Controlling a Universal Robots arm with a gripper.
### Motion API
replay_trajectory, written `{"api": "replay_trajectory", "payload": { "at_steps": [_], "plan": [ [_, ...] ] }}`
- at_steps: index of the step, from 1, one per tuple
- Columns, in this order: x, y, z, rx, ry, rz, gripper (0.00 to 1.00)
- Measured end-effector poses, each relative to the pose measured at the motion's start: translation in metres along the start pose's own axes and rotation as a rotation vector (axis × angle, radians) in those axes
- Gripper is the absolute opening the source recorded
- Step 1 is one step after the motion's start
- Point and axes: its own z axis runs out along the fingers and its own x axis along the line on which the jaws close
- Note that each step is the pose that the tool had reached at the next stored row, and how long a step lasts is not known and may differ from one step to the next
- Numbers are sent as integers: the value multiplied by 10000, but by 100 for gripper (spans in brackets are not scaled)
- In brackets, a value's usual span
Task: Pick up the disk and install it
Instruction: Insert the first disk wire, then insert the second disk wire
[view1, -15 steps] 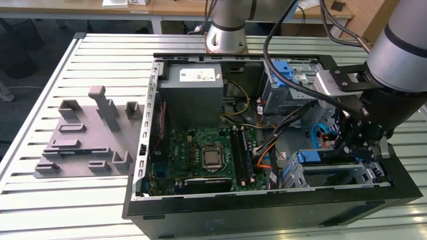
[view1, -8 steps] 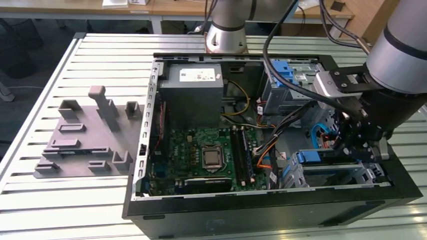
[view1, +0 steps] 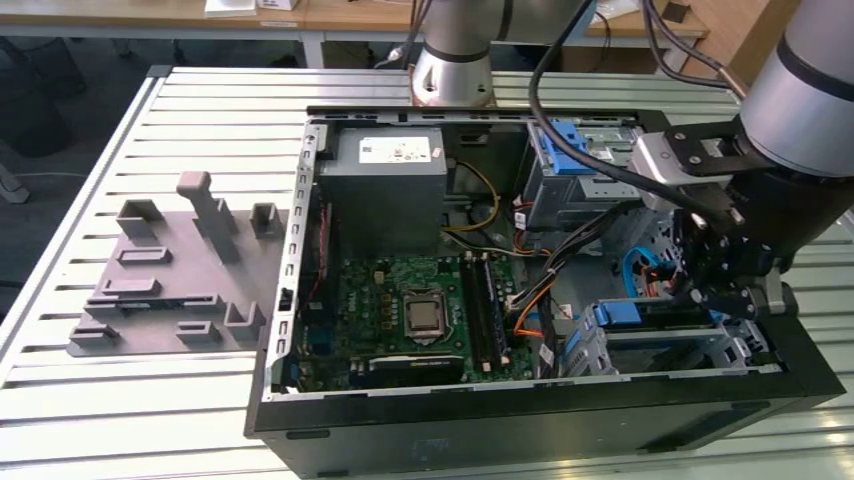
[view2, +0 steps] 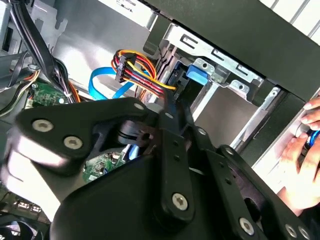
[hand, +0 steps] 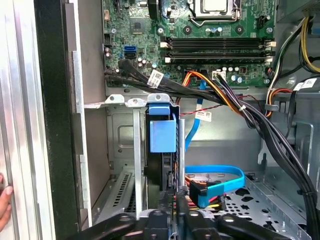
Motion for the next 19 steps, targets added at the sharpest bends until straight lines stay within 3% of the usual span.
{"api": "replay_trajectory", "payload": {
  "at_steps": [3,19],
  "plan": [
    [0,-2,-16,-8,-2,1,11],
    [-1,-6,-52,-13,3,0,11]
  ]
}}
